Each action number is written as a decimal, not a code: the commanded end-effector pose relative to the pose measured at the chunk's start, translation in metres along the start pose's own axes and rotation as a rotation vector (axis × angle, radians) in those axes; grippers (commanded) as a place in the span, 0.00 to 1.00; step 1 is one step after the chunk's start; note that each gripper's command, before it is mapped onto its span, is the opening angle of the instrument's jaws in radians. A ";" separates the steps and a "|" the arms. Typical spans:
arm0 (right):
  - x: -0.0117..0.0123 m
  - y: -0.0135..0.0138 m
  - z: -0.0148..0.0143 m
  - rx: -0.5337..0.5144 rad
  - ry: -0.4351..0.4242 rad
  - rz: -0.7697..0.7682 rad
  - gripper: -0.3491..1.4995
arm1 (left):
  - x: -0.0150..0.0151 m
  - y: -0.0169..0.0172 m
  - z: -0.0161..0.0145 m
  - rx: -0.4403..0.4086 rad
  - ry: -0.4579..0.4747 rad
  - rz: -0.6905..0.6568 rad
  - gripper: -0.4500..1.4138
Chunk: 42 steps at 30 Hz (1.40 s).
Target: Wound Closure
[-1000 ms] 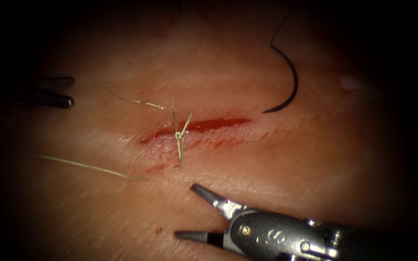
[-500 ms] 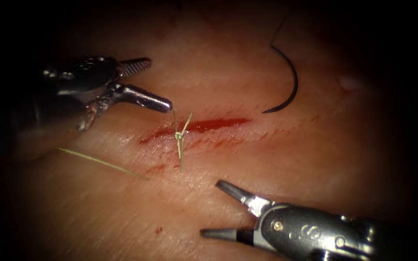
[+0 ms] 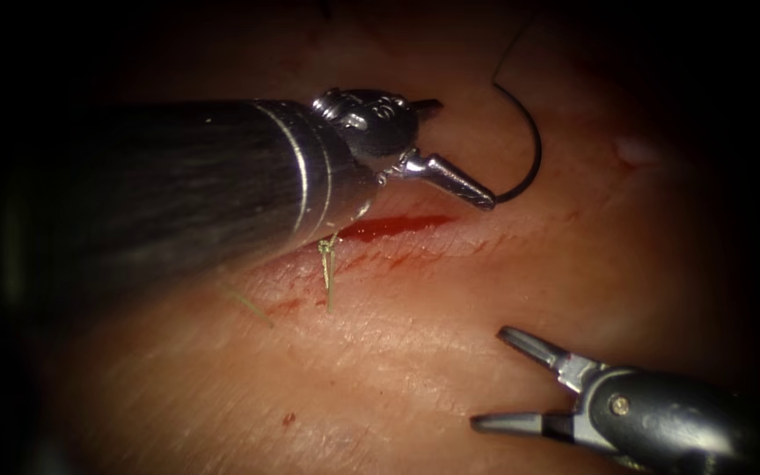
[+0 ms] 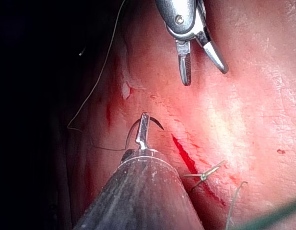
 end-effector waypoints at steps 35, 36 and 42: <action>-0.0015 0.0018 -0.0041 -0.058 -0.038 0.045 0.90 | -0.0037 -0.0020 0.0080 0.095 -0.159 0.345 0.00; -0.0015 0.0019 -0.0042 -0.059 -0.035 0.046 0.90 | -0.0039 -0.0017 0.0074 0.100 -0.155 0.352 0.00; -0.0007 0.0032 -0.0040 -0.082 0.006 0.093 0.89 | -0.0050 0.0012 0.0008 0.148 -0.091 0.446 0.00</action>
